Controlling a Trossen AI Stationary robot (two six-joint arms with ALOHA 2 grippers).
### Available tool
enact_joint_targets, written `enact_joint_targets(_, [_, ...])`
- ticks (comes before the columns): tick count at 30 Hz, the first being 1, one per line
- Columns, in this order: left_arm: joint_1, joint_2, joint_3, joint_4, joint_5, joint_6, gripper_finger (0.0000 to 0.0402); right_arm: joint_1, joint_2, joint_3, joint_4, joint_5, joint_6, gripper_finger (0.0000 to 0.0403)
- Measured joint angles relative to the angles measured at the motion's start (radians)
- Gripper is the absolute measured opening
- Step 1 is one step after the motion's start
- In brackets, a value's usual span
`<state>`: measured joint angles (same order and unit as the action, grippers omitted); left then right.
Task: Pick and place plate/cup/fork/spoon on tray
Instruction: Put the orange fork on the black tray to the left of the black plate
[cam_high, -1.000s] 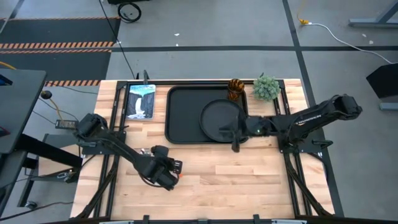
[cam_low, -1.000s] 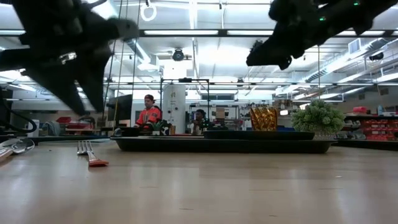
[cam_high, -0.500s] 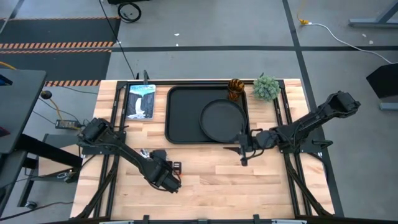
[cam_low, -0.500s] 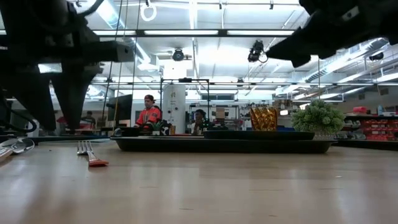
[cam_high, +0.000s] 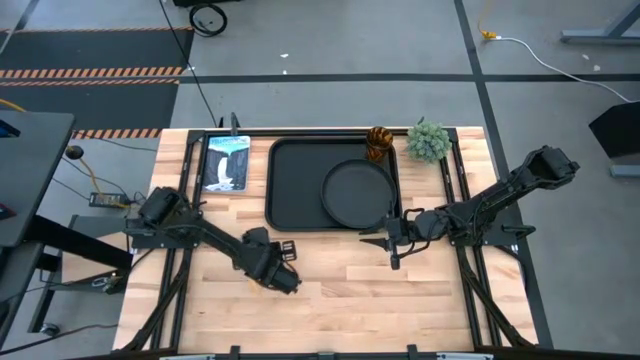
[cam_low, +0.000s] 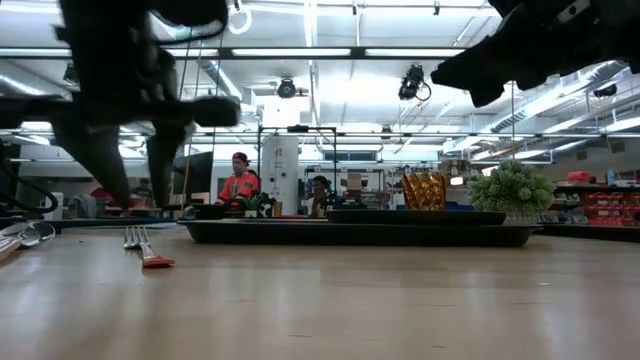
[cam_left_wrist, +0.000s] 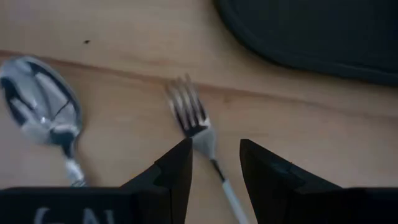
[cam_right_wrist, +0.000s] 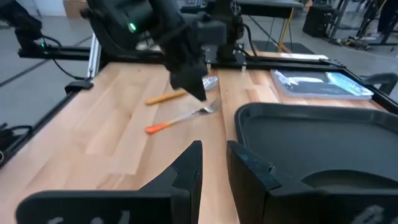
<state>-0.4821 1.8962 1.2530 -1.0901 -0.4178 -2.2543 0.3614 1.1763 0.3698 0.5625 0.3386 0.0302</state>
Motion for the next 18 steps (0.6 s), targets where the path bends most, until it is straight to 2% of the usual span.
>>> enact_joint_targets(5, [0.04, 0.032, -0.001, 0.054, 0.039, 0.083, 0.0142, 0.0, 0.003, 0.0, 0.013, -0.025, 0.0, 0.008])
enact_joint_targets(15, [0.02, 0.038, 0.0, 0.108, 0.136, 0.083, 0.0142, 0.0, 0.003, 0.0, 0.022, -0.034, 0.001, 0.008])
enact_joint_targets(18, [0.012, 0.038, 0.0, 0.106, 0.134, 0.067, 0.0142, 0.0, 0.003, 0.0, 0.029, -0.043, 0.001, 0.008])
